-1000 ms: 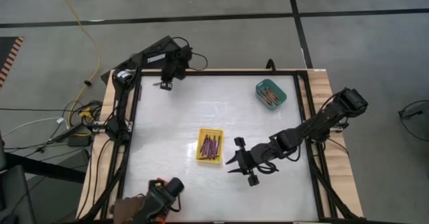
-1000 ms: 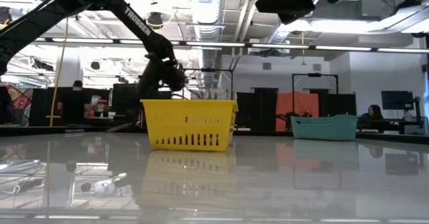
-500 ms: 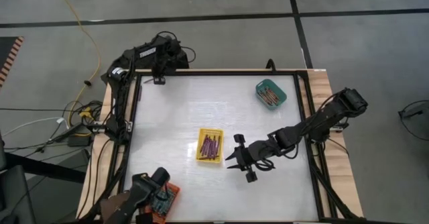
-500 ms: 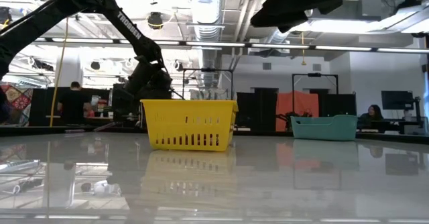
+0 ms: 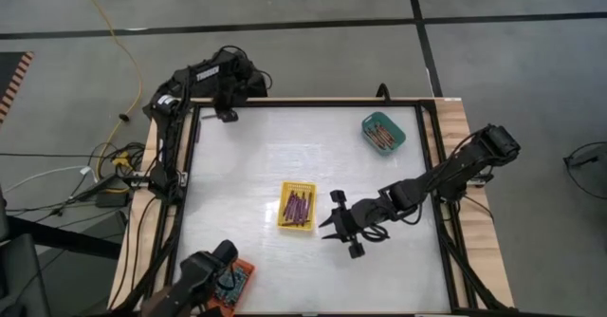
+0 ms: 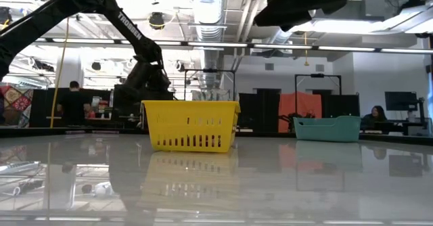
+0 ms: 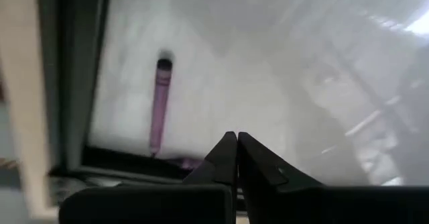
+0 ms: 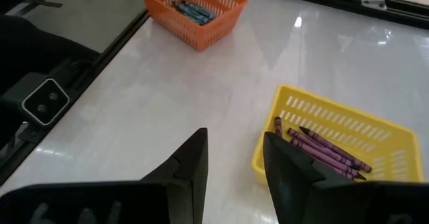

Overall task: Sort crayons
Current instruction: Put the violet crayon into the yellow basket

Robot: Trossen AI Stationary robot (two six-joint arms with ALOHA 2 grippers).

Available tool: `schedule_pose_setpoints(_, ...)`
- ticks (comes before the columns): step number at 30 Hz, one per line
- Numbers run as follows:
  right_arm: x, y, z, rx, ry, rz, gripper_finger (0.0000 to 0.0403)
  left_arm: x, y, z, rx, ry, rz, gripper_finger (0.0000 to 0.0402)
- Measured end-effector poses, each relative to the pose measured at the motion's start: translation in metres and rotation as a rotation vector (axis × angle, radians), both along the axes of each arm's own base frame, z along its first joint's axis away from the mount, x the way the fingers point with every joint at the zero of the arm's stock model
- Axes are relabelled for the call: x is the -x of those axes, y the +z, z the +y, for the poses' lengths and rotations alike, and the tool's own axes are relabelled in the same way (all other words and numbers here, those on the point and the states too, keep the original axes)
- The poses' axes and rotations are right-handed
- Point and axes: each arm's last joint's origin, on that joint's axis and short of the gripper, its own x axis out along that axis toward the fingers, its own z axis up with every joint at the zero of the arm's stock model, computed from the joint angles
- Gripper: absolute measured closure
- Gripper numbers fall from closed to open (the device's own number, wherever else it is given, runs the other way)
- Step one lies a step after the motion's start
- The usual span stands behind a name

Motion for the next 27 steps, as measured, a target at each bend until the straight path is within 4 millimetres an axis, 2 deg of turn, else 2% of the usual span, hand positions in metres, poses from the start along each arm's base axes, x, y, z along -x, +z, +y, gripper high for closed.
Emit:
schedule_pose_setpoints(6,0.0,0.0,0.0,-0.004,0.008,0.001,0.0265,-0.006,0.0,-0.001,-0.043,-0.108,0.054,0.0388)
schedule_pose_setpoints(12,0.0,0.0,0.001,-0.017,0.004,0.004,0.0265,-0.008,-0.004,0.011,-0.132,-0.085,-0.033,0.0319)
schedule_pose_setpoints(17,0.0,-0.001,0.0,-0.023,-0.002,0.012,0.0265,0.0,-0.005,0.019,-0.134,-0.043,-0.112,0.0273)
schedule_pose_setpoints(23,-0.002,0.0,-0.006,-0.024,-0.024,0.011,0.0265,0.012,-0.005,0.017,-0.057,-0.019,-0.096,0.0277)
schedule_pose_setpoints(27,-0.004,0.0,-0.009,-0.025,-0.031,0.003,0.0265,0.011,-0.006,0.021,-0.107,-0.039,-0.077,0.0284)
